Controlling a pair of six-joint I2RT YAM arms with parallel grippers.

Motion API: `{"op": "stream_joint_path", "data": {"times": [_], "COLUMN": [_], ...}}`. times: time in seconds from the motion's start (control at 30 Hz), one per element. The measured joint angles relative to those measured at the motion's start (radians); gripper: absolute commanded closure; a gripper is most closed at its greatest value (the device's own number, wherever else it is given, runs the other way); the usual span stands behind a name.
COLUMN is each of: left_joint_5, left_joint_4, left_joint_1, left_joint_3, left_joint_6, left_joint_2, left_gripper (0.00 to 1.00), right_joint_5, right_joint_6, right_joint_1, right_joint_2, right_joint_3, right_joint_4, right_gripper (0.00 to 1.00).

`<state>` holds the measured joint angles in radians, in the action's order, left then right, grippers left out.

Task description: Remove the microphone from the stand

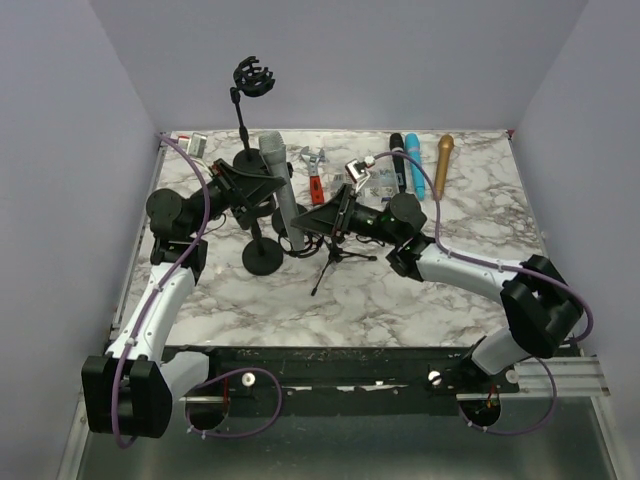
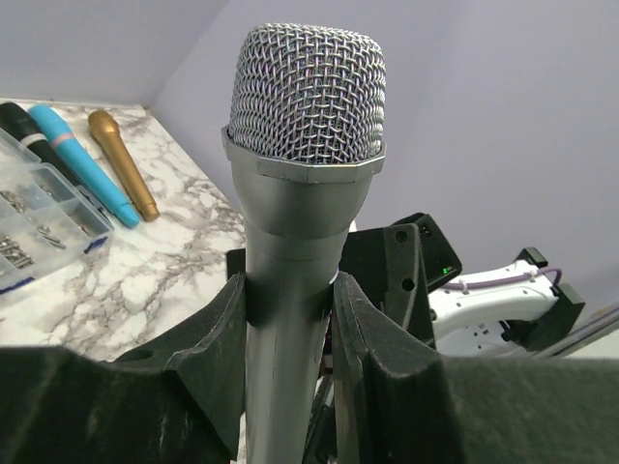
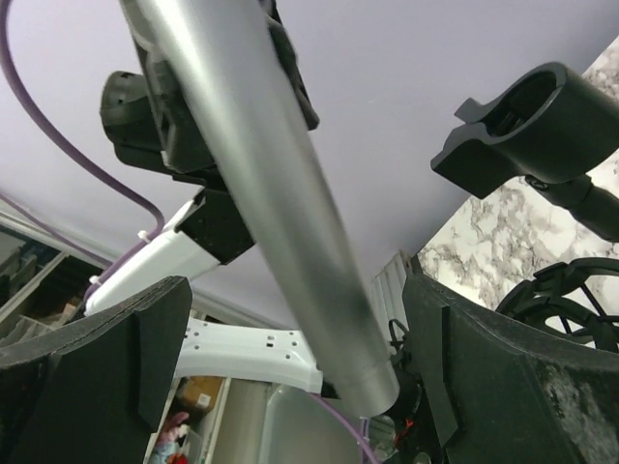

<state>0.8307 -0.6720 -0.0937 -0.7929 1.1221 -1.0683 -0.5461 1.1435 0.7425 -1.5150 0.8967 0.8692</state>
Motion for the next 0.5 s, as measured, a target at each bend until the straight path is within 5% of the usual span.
{"op": "stream_joint_path", "data": {"times": [0.27, 0.5], "left_joint_5": [0.039, 0.045], "left_joint_4": [-0.063, -0.099], "left_joint_1": [0.002, 0.007], "left_joint_3": [0.018, 0.032], "left_joint_6": [0.081, 0.124], "left_joint_2": [0.000, 0.000], "left_gripper": [1.00, 1.00], "right_joint_5": [0.002, 0.001], "right_joint_6": [-0.015, -0.016], "right_joint_1": [0.036, 0.050], "right_joint_2": [-0.098, -0.129], "right_joint_3": [0.046, 0.051], "right_joint_4": [0.065, 0.137], "right_gripper": [0.14, 0.37]}}
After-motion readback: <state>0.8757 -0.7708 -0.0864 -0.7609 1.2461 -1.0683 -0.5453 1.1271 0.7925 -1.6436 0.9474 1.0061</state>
